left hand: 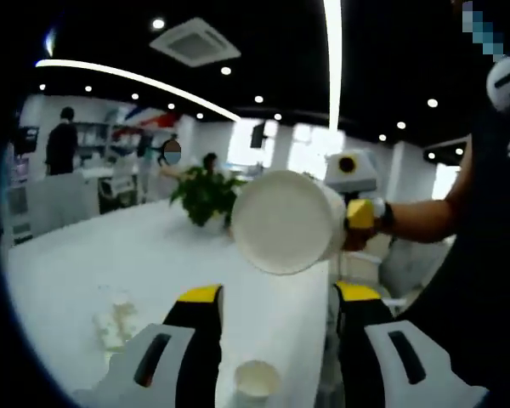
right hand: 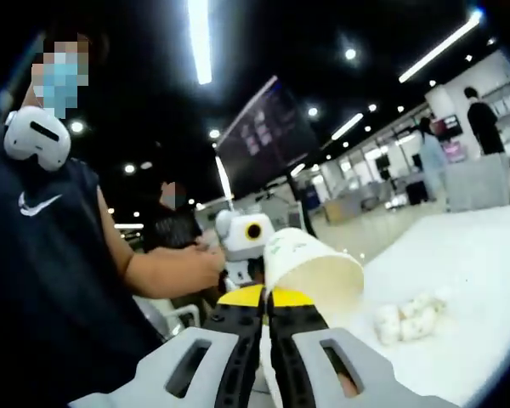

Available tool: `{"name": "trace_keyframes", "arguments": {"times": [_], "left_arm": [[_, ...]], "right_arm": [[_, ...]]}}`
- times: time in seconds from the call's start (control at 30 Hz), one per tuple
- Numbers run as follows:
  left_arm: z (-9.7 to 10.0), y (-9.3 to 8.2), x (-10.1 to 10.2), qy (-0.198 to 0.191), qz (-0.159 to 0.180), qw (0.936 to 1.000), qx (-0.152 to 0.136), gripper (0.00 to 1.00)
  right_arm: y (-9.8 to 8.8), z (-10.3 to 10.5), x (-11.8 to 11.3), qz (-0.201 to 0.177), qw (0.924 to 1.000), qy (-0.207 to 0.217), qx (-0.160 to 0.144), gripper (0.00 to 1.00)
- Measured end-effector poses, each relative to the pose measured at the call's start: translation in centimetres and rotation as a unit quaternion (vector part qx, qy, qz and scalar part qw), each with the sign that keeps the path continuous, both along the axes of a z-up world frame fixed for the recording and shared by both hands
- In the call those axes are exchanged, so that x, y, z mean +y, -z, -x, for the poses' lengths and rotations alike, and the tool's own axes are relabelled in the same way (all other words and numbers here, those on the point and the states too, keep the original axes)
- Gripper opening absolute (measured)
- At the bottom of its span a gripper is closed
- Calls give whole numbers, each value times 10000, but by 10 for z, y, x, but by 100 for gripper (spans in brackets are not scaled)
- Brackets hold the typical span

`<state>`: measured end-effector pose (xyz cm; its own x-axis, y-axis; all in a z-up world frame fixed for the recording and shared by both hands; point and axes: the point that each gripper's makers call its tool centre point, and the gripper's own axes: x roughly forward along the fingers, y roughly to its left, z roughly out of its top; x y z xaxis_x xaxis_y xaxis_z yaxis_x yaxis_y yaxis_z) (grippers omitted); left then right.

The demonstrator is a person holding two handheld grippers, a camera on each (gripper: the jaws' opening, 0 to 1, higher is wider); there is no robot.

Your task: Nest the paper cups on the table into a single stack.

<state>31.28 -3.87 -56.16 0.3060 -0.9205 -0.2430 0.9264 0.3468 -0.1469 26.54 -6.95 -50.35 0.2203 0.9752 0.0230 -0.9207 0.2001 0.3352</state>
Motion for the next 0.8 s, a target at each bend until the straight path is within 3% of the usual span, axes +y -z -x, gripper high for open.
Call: {"name": "trace_keyframes", "arguments": {"times": [0.13,0.23,0.37,0.4,0.53,0.8], "left_arm": [[-12,3,12,-340,-143,9992,-157,87],[-17,6,20,-504,-270,9979,-301,97],[-19,9,29,-588,-293,9975,-272,97],[-19,9,32,-632,-306,9971,-280,97],[-21,16,44,-760,-406,9959,-279,98],[-17,28,59,-869,-579,9941,-290,99]], "right_arm": [[-5,-6,-2,327,9994,47,-140,0],[-11,-12,-5,637,9977,46,-231,0],[-11,-12,-8,1149,9928,-116,-328,0],[-11,-14,-9,1419,9889,-146,-417,0],[-12,-16,-9,1864,9803,-235,-613,0],[-1,-15,-8,2948,9517,-537,-677,0]]}}
